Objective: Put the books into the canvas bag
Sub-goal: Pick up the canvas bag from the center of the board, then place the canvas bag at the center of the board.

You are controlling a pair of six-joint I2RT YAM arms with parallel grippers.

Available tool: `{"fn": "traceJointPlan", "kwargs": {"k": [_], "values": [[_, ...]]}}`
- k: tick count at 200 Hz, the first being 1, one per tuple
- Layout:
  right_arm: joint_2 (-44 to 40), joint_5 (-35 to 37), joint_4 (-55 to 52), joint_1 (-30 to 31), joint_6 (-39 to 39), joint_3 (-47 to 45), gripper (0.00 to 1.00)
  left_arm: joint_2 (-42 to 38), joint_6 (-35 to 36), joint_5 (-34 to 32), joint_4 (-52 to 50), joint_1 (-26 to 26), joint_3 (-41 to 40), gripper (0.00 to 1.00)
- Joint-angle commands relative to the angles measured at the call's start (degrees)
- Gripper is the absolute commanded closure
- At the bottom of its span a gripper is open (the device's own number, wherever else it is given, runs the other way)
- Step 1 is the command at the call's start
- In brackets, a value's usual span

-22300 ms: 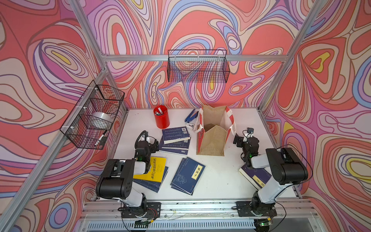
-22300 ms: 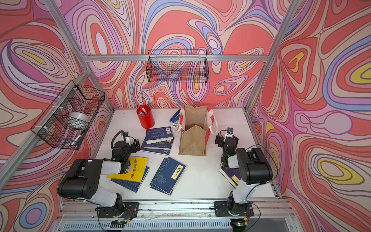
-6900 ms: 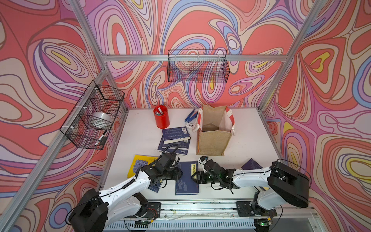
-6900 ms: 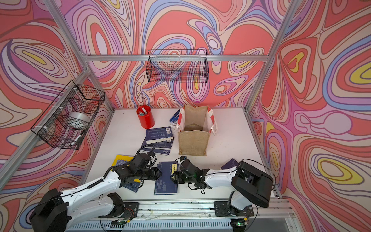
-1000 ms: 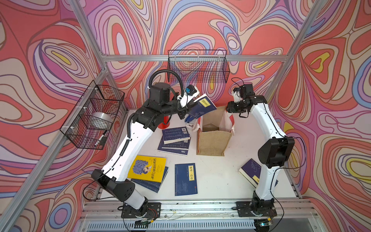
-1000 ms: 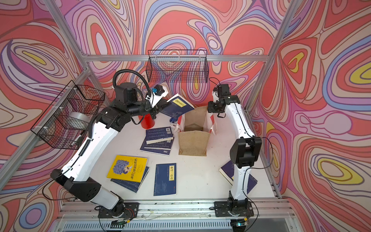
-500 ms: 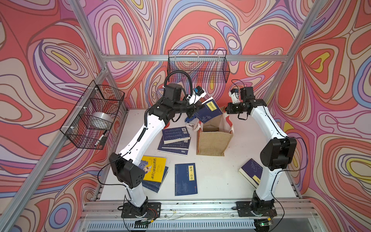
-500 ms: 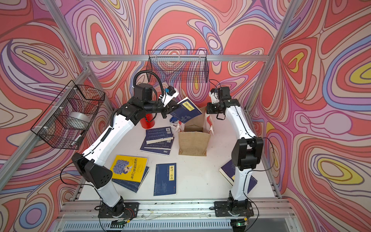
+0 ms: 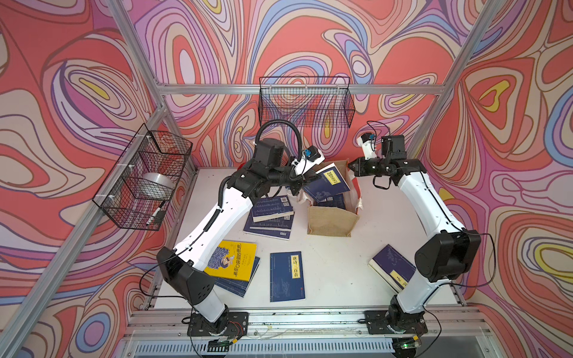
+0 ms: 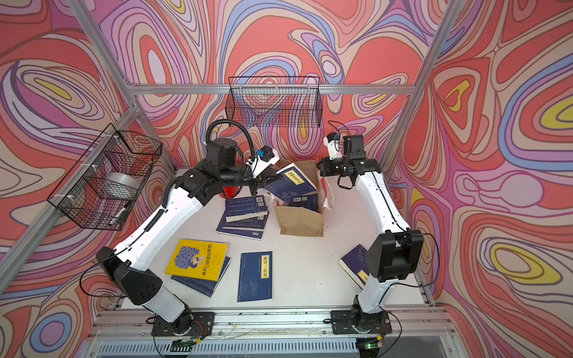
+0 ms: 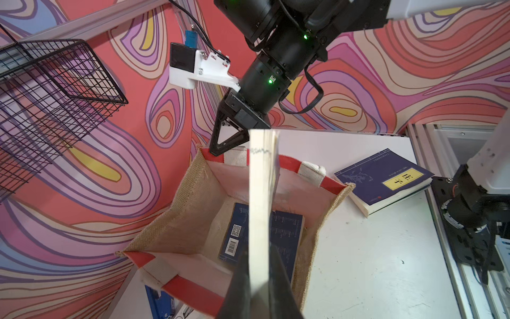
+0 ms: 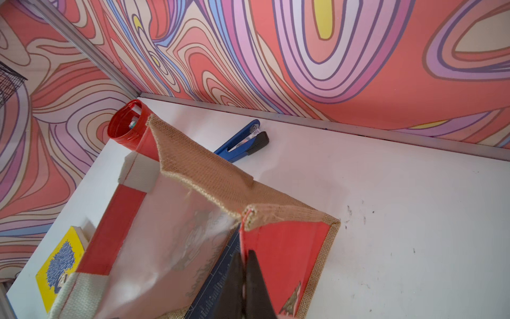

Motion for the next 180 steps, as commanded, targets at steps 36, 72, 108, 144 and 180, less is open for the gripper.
{"fn": "traceJointPlan", "kwargs": {"k": [36, 72, 108, 144, 180], "values": [[-9.69, -7.27, 9.92, 0.52, -1.77, -9.36, 1.0, -3.11, 0.37, -4.99, 9.62, -1.76, -4.76, 1.0], [-14.61, -9.59, 15.8, 0.96, -1.28, -15.57, 1.0, -4.46, 0.81, -4.89, 11.53, -2.12, -4.71, 1.0], [-16.2, -11.41, 17.48, 1.04, -0.54, -16.5, 1.0, -4.53, 3.11, -5.41, 10.38, -3.84, -5.24, 1.0], [-16.16, -10.95, 17.1, 1.05, 0.35, -16.06, 1.0, -2.42, 6.6, -10.32, 9.09, -7.68, -6.25, 1.0], [-16.02, -10.13, 16.02, 1.0, 0.97, -16.06, 1.0, 1.2, 10.96, -22.29, 10.01, -11.54, -6.7, 1.0]]}}
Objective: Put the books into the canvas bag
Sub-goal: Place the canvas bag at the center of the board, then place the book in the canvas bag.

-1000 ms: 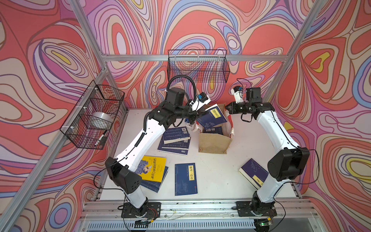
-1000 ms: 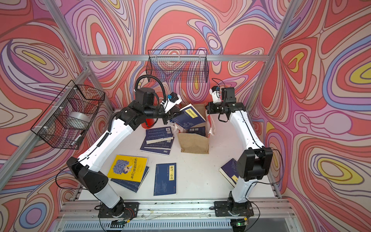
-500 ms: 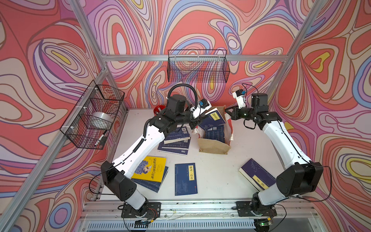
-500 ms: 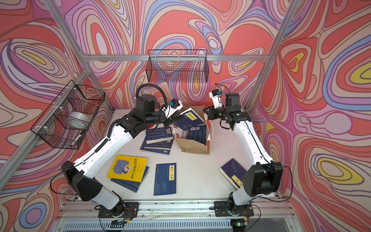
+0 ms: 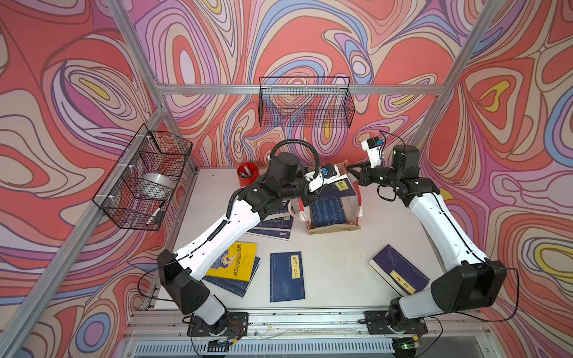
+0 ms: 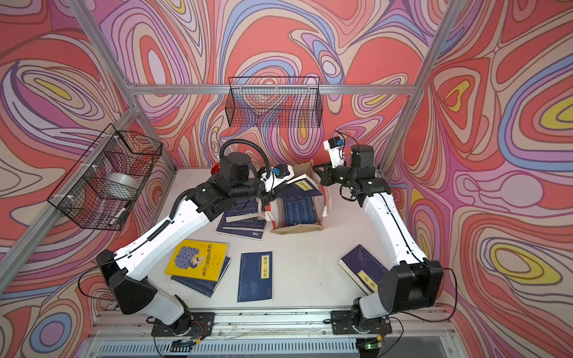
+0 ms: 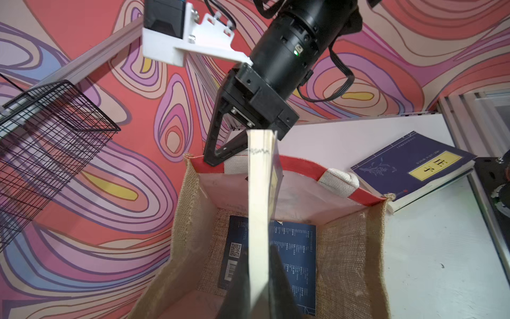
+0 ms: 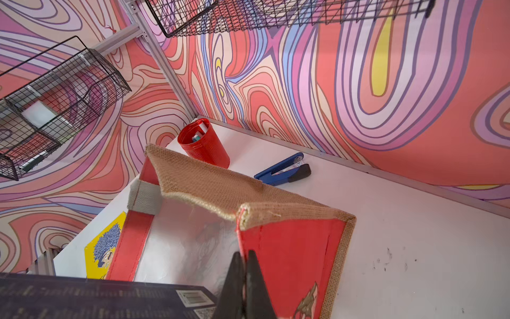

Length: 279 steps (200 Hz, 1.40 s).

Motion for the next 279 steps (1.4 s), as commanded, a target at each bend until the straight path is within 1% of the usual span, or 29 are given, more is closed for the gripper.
{"fn": "traceJointPlan", "kwargs": {"k": [1, 13, 25, 38, 58, 83, 111, 133, 167, 185, 210, 221, 239, 252, 279], "values": [[-1.42, -1.05, 1.95, 0.31, 0.93, 0.37, 1.0, 2.57, 4.83, -9.2, 2.84, -2.18, -0.55, 1.0], [-2.22, -1.39, 2.39, 0.26, 0.89, -0.36, 1.0, 3.22, 6.32, -13.9, 4.41, -3.76, -1.29, 1.0], [-3.55, -1.81, 3.83, 0.4, 1.13, -1.82, 1.0, 2.82, 7.2, -16.9, 5.67, -5.15, -2.88, 1.0], [-4.93, -2.43, 4.99, 0.39, 1.13, -3.29, 1.0, 1.88, 6.41, -18.63, 9.01, -5.68, -4.28, 1.0], [-6.79, -3.79, 6.57, 0.39, 1.14, -5.75, 1.0, 0.34, 4.93, -21.23, 9.97, -5.92, -4.79, 1.0], [-10.14, -5.91, 11.19, 0.39, 1.52, -11.03, 1.0, -2.29, 5.01, -21.42, 11.0, -6.57, -6.27, 1.0], [-13.92, -6.05, 17.07, 0.41, 3.03, -16.66, 1.0, -5.54, 5.51, -22.33, 12.46, -7.95, -8.3, 1.0], [-14.41, -6.98, 17.92, 0.38, 3.16, -17.14, 1.0, -7.66, 5.89, -22.78, 12.98, -8.93, -9.87, 1.0], [-13.96, -7.82, 19.38, 0.4, 4.44, -17.05, 1.0, -9.82, 5.55, -20.06, 13.38, -9.47, -13.56, 1.0], [-13.66, -7.95, 19.61, 0.37, 4.91, -16.88, 1.0, -9.17, 5.45, -20.78, 13.78, -9.75, -14.95, 1.0], [-13.58, -7.99, 19.69, 0.41, 5.35, -16.87, 1.0, -7.38, 5.42, -22.37, 16.78, -9.84, -17.18, 1.0], [-13.58, -8.06, 19.61, 0.39, 5.49, -16.87, 1.0, -6.08, 5.53, -24.04, 18.16, -10.04, -17.18, 1.0], [-13.48, -7.12, 18.94, 0.37, 5.61, -16.75, 1.0, -4.01, 6.93, -27.93, 21.78, -10.6, -17.1, 1.0], [-12.96, -4.63, 18.0, 0.37, 6.13, -16.19, 1.0, -2.65, 8.42, -30.73, 24.73, -11.19, -16.93, 1.0], [-9.45, 2.89, 10.53, 0.36, 8.23, -11.77, 1.0, 0.08, 10.7, -31.24, 27.96, -11.62, -15.85, 1.0]]}}
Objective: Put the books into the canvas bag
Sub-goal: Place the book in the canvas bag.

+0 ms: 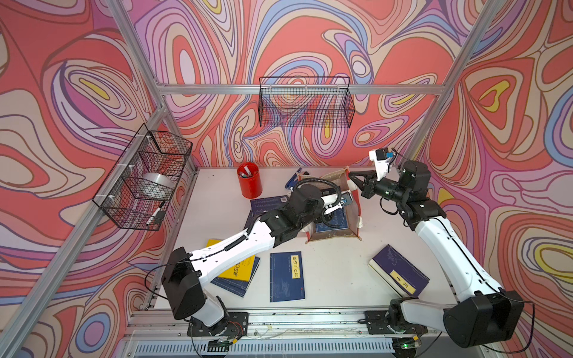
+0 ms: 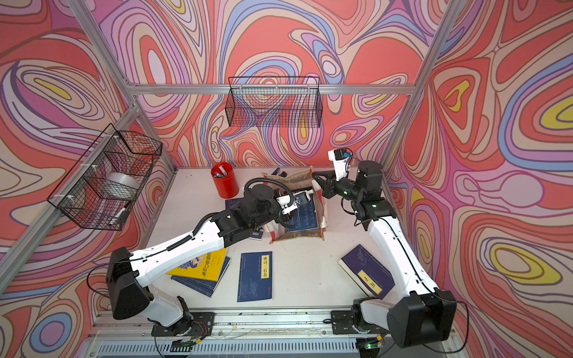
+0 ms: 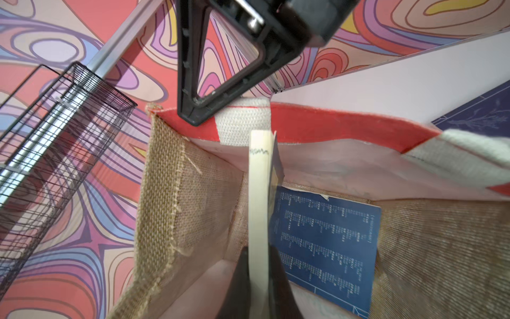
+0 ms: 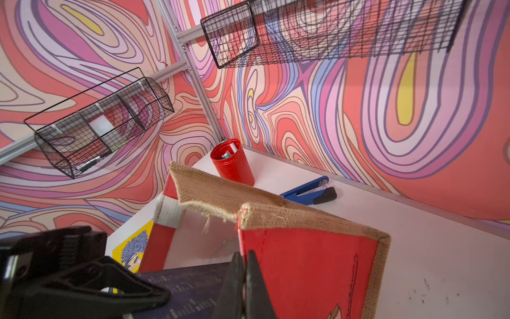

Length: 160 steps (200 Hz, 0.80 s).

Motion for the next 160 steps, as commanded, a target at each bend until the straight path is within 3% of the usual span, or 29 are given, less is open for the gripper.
{"fn": "traceJointPlan", "kwargs": {"k": [1, 50, 116, 126, 140, 160], "values": [[2.77, 6.74, -4.82, 0.26, 2.38, 4.57, 1.0, 1.62, 3.59, -2.91, 8.64, -0.56, 1.39, 1.0], [8.55, 14.84, -10.94, 0.32, 8.55, 7.37, 1.0, 10.96, 10.4, -3.3, 13.43, -0.58, 4.94, 1.0], [13.43, 20.4, -13.21, 0.19, 12.85, 10.41, 1.0, 13.63, 6.8, 2.41, 11.52, 1.56, 6.43, 1.0], [13.52, 20.99, -12.94, 0.24, 13.25, 10.56, 0.9, 13.71, 6.54, 3.38, 10.69, 1.79, 6.72, 1.0], [13.49, 22.9, -12.63, 0.16, 14.22, 10.64, 0.88, 13.64, 6.35, 4.36, 9.81, 1.96, 7.02, 1.0], [13.23, 24.11, -12.04, 0.04, 14.74, 10.9, 0.62, 13.72, 5.93, 5.34, 8.59, 2.03, 7.92, 1.0]]}}
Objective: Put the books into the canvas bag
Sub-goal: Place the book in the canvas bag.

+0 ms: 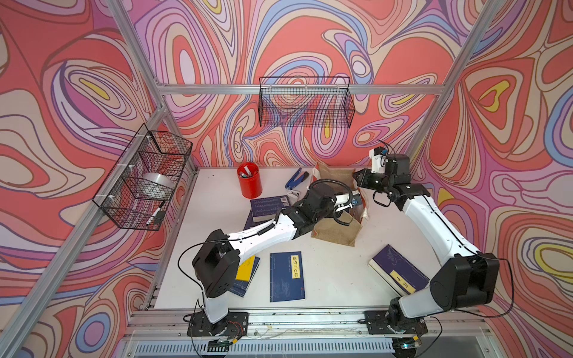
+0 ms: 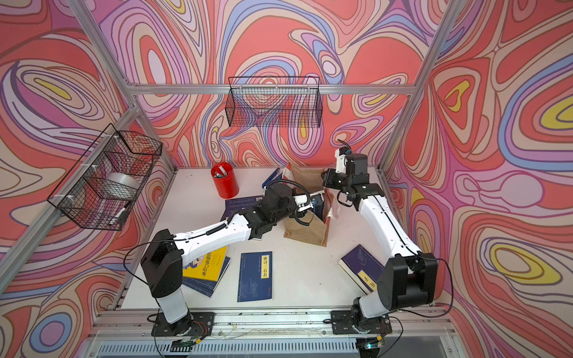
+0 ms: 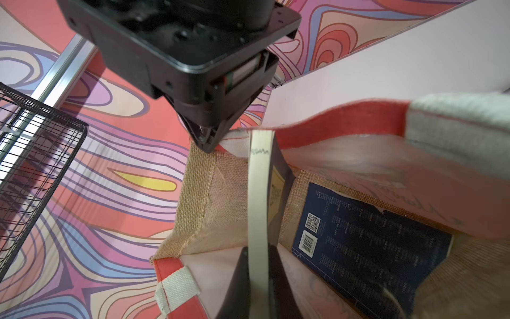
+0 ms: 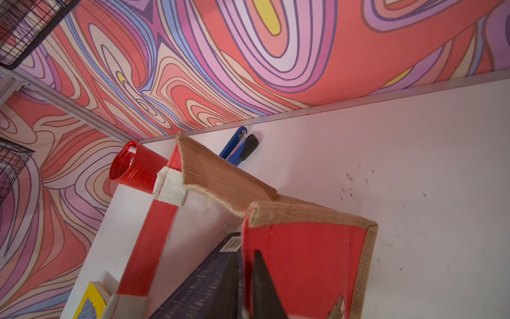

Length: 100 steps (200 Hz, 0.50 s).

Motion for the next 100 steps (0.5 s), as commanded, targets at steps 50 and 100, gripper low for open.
{"fn": "traceJointPlan", "kwargs": {"k": [50, 100], "values": [[-0.65, 3.27, -0.91, -1.22, -0.11, 2.9, 0.46, -0.82, -0.76, 2.4, -1.61, 0.22, 4.67, 0.9], [-1.77, 3.57, -2.19, -2.45, -1.05, 3.75, 0.4, -1.95, -0.06, 2.27, -3.75, 0.17, 5.47, 0.58]]}}
